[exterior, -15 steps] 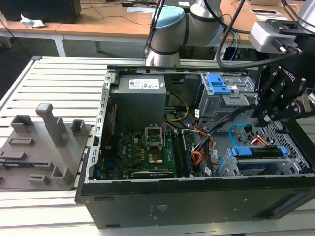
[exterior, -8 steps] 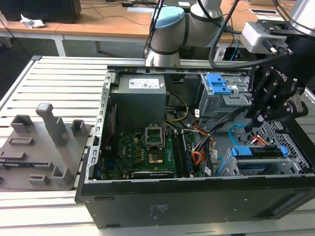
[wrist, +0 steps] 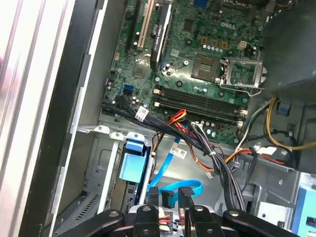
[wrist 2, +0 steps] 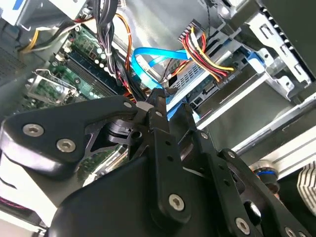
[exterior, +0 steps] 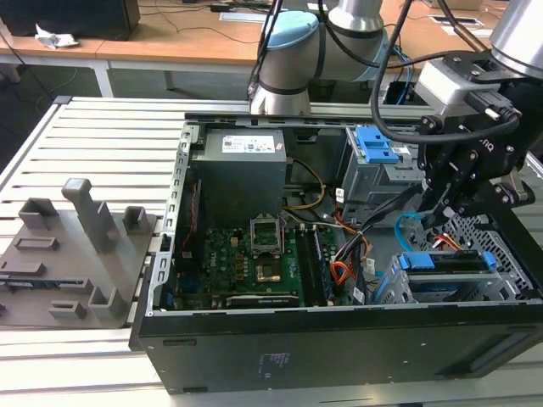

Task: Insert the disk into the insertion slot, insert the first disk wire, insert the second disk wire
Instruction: 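Insert the second disk wire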

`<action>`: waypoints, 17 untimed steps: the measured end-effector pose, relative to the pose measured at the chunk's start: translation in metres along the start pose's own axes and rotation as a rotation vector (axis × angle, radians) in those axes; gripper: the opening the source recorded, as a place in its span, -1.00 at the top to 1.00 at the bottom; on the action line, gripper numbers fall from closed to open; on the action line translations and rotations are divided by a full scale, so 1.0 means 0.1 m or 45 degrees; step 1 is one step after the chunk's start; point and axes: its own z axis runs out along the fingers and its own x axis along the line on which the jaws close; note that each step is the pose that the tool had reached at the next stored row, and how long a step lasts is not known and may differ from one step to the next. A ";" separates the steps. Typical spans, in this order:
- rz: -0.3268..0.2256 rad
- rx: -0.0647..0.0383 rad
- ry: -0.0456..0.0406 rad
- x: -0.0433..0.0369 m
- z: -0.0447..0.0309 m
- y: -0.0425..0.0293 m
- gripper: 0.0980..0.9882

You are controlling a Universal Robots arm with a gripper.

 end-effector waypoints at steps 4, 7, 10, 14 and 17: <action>-0.065 -0.003 0.012 -0.008 0.089 0.033 0.54; -0.091 -0.005 0.021 -0.008 0.122 0.032 0.54; -0.092 -0.005 0.022 -0.008 0.122 0.032 0.54; -0.093 -0.005 0.021 -0.008 0.123 0.032 0.85; -0.093 -0.005 0.021 -0.006 0.124 0.033 0.86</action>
